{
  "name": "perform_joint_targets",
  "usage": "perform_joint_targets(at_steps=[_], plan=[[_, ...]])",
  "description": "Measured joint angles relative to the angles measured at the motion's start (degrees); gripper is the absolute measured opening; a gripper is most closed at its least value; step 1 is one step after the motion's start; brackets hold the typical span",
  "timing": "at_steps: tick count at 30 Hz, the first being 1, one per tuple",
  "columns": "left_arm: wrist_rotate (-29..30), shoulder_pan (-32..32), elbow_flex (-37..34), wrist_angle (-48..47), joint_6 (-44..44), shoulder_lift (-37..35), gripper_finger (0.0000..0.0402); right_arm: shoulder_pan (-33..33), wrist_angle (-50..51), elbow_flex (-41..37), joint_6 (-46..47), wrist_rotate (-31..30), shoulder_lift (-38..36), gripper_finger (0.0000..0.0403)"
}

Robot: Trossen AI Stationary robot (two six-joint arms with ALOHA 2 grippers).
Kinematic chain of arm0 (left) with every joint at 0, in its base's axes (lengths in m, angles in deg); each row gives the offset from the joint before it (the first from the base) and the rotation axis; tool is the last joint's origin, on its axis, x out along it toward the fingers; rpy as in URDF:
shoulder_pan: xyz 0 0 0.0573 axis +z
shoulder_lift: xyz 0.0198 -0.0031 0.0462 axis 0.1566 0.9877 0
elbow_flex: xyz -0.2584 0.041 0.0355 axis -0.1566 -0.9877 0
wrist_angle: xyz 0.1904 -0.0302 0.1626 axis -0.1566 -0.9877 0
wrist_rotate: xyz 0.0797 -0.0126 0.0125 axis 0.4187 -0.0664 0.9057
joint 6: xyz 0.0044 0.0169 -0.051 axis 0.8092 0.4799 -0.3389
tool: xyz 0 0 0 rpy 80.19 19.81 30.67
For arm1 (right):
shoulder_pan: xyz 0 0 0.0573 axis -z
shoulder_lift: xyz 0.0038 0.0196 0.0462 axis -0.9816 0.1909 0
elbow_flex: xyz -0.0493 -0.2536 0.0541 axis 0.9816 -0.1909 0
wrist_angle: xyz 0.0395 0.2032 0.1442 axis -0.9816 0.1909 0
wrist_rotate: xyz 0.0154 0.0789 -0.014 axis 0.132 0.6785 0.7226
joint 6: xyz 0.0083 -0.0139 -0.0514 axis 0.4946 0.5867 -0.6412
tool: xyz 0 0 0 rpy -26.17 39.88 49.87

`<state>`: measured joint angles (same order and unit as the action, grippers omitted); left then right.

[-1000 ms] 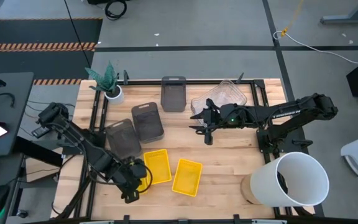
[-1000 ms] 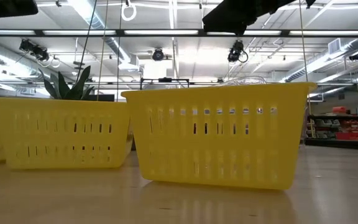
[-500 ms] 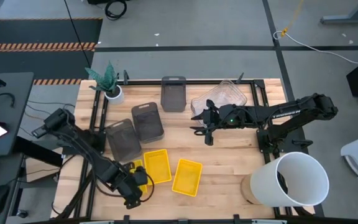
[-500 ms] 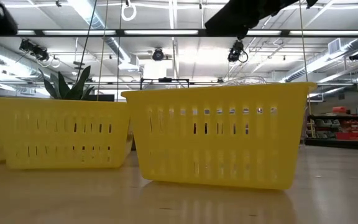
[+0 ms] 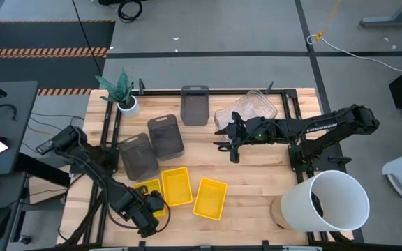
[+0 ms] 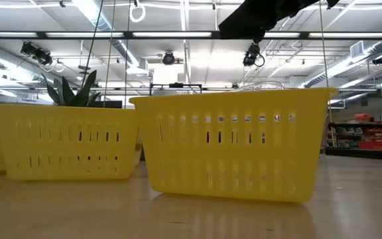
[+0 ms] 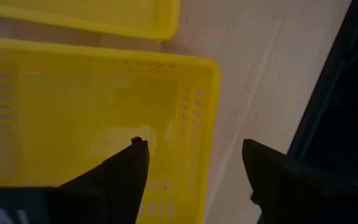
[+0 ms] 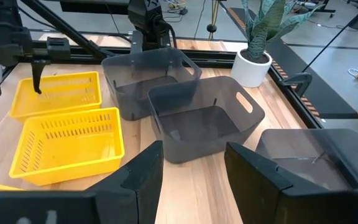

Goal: Stack baskets by color
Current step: Stack the left yellow bin on top of the middle yellow bin

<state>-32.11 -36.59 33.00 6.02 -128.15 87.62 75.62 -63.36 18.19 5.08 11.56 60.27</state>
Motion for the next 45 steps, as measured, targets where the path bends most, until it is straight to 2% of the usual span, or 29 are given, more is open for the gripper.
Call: perform_joint_targets(at_steps=[12,21,31,40,45], plan=[[1.01,-0.62,-0.02,1.38,-0.21,2.95,0.0254,0.0,0.45,0.02,0.04,0.0,0.0,0.0177],[-4.53,-0.71,-0.02,3.47,0.25,8.0,0.0222,0.0,0.78,0.04,-0.09,0.0,0.0,0.0177],[-7.47,-0.71,-0.02,3.47,0.3,10.72,0.0138,0.0,0.82,0.04,-0.26,0.0,0.0,0.0177],[-12.31,-0.47,0.0,3.07,0.17,10.72,0.0014,0.0,0.84,0.04,-0.68,0.0,0.0,0.0177],[-18.52,-0.67,2.32,3.2,1.17,9.45,0.0015,0.0,0.83,0.04,-0.68,0.0,0.0,0.0177]])
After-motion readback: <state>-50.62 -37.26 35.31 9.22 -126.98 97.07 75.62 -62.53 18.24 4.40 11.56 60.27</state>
